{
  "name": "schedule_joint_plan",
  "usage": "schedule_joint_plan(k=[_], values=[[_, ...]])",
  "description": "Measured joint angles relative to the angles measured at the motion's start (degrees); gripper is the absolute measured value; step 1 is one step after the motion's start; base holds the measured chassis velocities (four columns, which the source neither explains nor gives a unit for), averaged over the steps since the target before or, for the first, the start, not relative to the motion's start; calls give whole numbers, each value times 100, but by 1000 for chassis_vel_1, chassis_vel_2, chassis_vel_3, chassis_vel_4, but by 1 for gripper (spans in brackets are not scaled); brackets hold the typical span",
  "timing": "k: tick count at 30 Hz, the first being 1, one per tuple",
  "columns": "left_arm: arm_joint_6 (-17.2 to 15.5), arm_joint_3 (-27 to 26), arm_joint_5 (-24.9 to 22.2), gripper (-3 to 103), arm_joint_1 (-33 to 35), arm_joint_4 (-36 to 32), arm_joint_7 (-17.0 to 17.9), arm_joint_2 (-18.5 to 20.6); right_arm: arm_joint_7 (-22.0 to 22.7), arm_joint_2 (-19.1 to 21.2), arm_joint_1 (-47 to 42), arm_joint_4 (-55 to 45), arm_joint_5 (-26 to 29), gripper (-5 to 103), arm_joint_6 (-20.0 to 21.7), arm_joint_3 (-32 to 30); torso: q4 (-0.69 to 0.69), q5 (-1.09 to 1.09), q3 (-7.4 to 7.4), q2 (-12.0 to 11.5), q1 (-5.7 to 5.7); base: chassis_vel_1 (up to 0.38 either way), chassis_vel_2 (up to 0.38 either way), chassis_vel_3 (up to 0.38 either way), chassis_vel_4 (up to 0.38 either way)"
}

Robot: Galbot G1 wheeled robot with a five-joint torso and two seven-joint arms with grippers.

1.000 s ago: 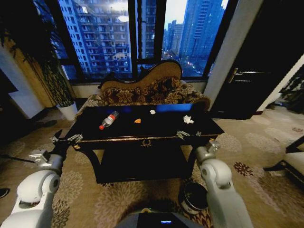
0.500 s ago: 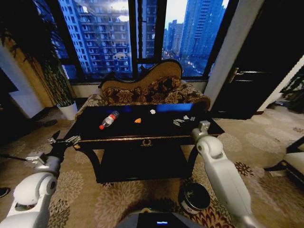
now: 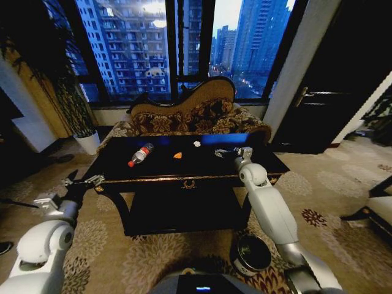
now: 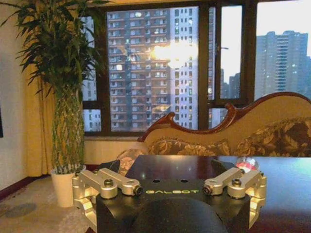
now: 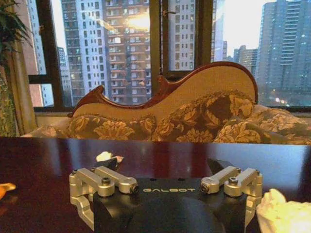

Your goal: Move to the front of the table and place the trash on the table into the trash bin.

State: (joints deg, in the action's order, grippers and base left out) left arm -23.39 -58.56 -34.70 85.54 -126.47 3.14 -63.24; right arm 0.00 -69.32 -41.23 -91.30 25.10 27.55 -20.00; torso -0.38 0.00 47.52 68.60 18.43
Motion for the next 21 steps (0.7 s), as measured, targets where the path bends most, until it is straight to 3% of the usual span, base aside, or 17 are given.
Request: schedule_joint_plan(k=[21], values=[[82, 76, -34, 100, -44, 141, -292, 33, 0, 145, -460, 78, -396, 100, -35, -423, 0, 0, 0, 0, -1, 0, 0, 0, 0]])
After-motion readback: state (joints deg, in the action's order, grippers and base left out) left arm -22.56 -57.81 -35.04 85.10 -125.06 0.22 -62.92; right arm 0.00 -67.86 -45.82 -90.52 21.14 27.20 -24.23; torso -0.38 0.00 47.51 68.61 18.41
